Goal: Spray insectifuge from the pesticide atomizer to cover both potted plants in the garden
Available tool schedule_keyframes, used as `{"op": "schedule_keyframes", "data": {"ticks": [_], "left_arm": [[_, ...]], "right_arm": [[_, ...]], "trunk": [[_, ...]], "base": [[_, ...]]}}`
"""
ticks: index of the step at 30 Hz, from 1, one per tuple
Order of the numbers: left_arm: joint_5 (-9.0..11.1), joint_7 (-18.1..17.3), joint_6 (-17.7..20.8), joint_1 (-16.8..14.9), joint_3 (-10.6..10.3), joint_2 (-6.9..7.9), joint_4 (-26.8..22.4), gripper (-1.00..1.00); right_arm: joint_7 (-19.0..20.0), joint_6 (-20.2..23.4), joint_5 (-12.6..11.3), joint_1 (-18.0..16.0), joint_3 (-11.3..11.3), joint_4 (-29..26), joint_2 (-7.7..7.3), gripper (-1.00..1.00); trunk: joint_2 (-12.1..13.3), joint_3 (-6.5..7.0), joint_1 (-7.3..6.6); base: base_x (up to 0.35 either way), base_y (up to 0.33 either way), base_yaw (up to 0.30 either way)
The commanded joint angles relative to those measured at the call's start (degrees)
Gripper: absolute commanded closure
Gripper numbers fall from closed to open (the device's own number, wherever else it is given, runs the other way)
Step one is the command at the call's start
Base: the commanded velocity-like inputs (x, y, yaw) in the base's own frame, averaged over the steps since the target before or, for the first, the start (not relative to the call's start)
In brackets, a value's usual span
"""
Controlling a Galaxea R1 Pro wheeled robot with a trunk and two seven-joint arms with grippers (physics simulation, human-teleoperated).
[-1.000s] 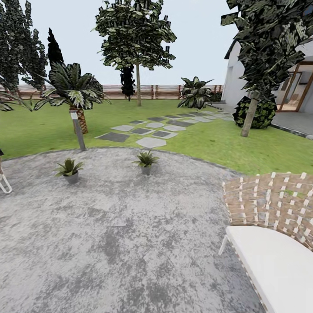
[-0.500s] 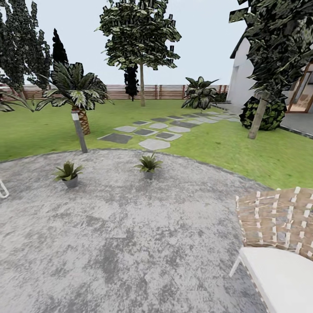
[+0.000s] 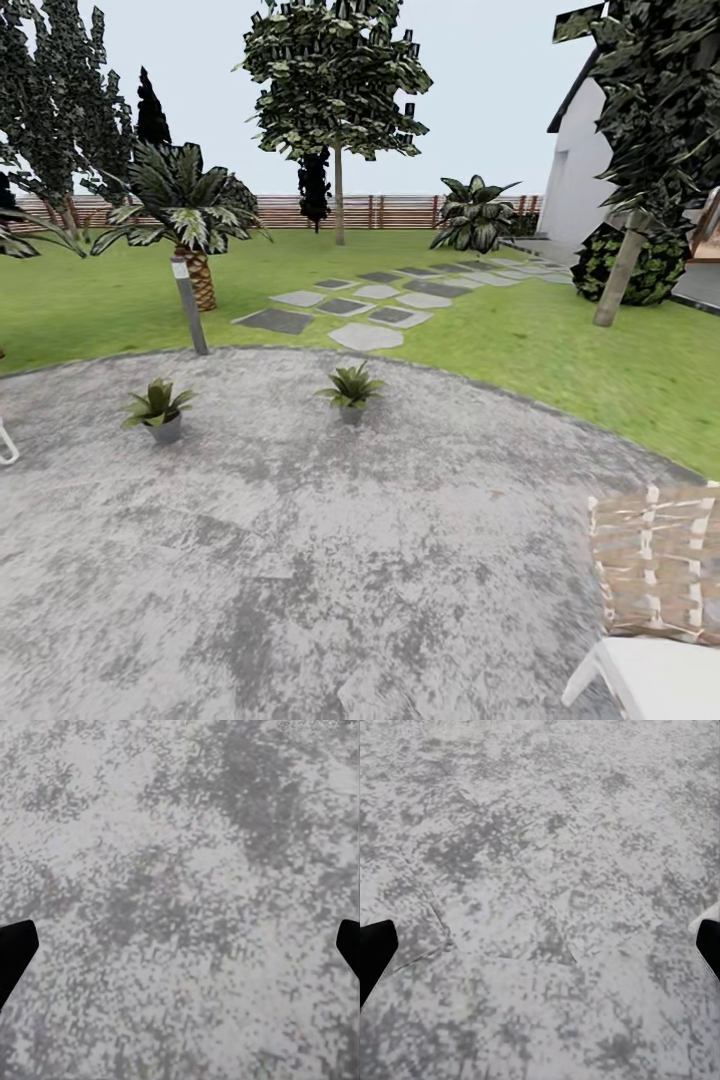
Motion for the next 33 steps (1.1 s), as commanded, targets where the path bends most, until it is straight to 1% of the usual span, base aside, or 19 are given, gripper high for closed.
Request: {"op": "schedule_keyframes", "data": {"ticks": [1, 33], "left_arm": [[0.06, 0.04, -0.19, -0.04, 0.06, -0.01, 0.05, -1.00], [0.06, 0.04, -0.19, -0.04, 0.06, -0.01, 0.05, -1.00]], "right_arm": [[-0.02, -0.15, 0.31, -0.03, 0.00, 0.03, -0.02, -1.00], [0.06, -0.16, 0.40, -0.03, 0.09, 0.12, -0.04, -1.00]], "trunk": [[-0.02, -0.05, 0.03], [-0.02, -0.05, 0.03]], "base": [[0.339, 0.000, 0.001], [0.339, 0.000, 0.000]]}}
